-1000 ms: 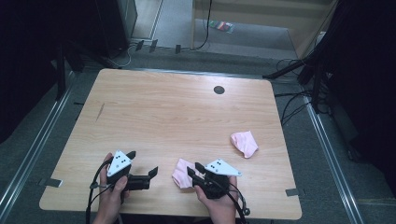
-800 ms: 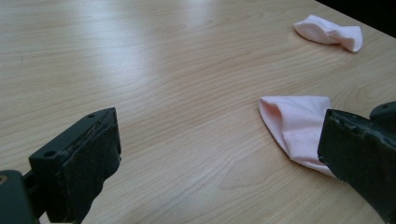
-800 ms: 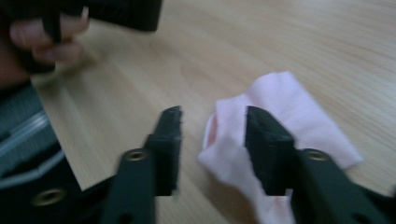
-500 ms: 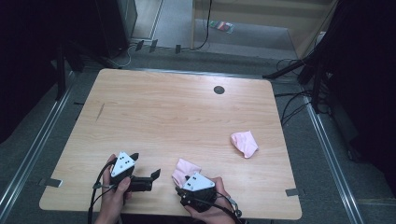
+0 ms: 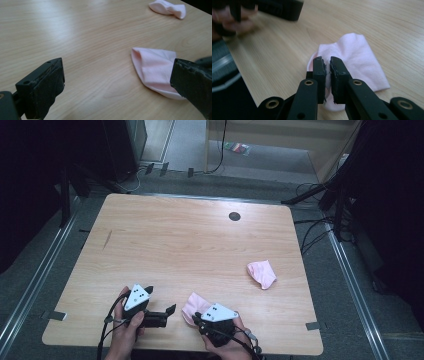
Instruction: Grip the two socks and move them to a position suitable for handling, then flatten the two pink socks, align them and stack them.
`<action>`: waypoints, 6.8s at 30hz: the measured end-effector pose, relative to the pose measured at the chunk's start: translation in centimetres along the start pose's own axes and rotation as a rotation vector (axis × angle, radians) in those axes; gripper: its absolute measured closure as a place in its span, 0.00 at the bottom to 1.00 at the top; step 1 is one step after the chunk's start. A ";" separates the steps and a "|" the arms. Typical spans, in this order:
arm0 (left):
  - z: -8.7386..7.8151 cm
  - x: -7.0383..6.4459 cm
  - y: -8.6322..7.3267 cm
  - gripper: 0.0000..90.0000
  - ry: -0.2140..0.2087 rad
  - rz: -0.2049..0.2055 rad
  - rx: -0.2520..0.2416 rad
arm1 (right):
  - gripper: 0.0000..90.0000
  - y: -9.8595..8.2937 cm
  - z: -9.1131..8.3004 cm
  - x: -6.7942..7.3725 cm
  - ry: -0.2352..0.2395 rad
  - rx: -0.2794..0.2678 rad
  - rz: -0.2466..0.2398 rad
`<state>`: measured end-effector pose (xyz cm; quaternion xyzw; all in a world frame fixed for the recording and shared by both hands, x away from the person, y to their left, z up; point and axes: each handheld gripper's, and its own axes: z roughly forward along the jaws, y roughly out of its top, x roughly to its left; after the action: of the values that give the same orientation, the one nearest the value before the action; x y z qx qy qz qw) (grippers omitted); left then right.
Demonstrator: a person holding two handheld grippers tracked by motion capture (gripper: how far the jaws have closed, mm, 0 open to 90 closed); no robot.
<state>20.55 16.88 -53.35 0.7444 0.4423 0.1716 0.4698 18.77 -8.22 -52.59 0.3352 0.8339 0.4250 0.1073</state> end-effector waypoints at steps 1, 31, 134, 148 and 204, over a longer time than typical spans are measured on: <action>0.0 -0.1 0.0 0.00 -0.025 -0.005 0.011 | 0.94 0.0 0.0 0.0 0.000 0.000 0.000; 2.5 -2.1 0.2 1.00 -0.137 -0.074 0.165 | 0.94 0.4 -3.0 -4.1 0.059 -0.214 0.442; -2.8 9.2 -1.2 0.19 0.012 -0.154 -0.043 | 0.33 1.0 -2.7 -17.4 -0.523 -0.025 0.343; -2.5 10.8 -1.9 0.21 0.014 -0.219 -0.049 | 0.65 -0.7 -0.9 -19.0 -0.646 0.004 0.369; -2.3 10.7 -1.8 0.30 0.022 -0.228 -0.044 | 0.73 9.6 11.1 -4.6 -0.185 0.063 0.105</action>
<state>24.02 27.22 -55.45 0.6768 0.5256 0.1348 0.4974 31.89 -0.21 -52.41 0.4194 0.8148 0.3706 0.1510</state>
